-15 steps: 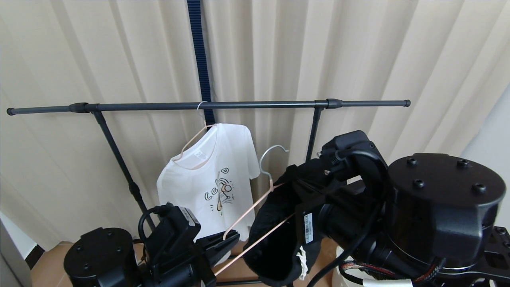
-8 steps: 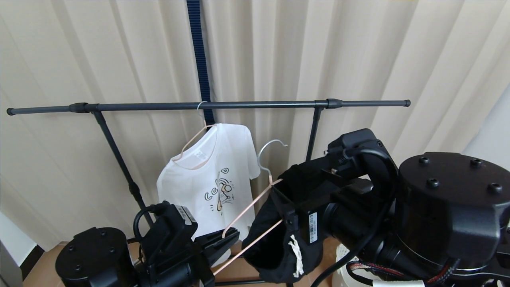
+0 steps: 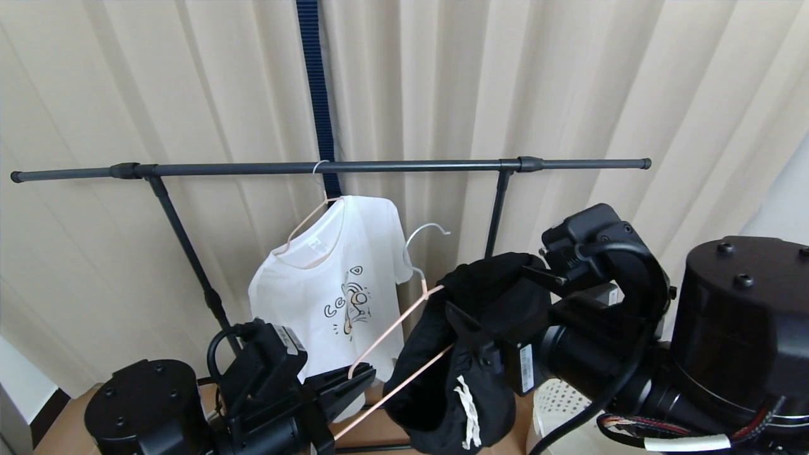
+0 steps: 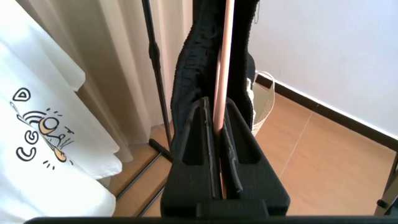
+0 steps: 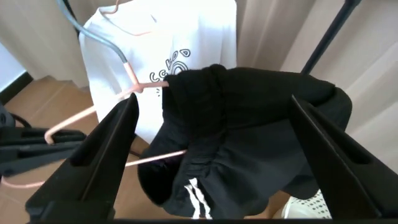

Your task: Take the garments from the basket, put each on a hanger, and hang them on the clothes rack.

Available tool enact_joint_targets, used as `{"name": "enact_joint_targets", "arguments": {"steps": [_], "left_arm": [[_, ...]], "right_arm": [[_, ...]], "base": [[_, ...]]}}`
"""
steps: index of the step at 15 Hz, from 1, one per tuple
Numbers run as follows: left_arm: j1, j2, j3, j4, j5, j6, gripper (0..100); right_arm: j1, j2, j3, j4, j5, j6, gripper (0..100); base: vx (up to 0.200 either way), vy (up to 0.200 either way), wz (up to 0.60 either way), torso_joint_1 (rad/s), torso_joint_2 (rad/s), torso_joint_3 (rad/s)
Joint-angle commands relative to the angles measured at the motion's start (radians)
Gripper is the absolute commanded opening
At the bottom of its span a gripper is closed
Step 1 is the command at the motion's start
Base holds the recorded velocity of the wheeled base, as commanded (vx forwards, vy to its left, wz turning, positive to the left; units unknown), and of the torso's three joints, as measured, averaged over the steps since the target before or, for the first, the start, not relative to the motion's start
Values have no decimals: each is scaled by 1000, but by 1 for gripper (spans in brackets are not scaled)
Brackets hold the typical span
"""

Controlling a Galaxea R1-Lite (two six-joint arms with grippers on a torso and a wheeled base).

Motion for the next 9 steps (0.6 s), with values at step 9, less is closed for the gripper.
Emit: {"name": "enact_joint_targets", "arguments": {"steps": [9], "left_arm": [[138,4,87,-1,-271,66,0]], "right_arm": [[-485,-92,-264,701,827,-636,100]], "base": [[0,0,0,0,0,0]]}}
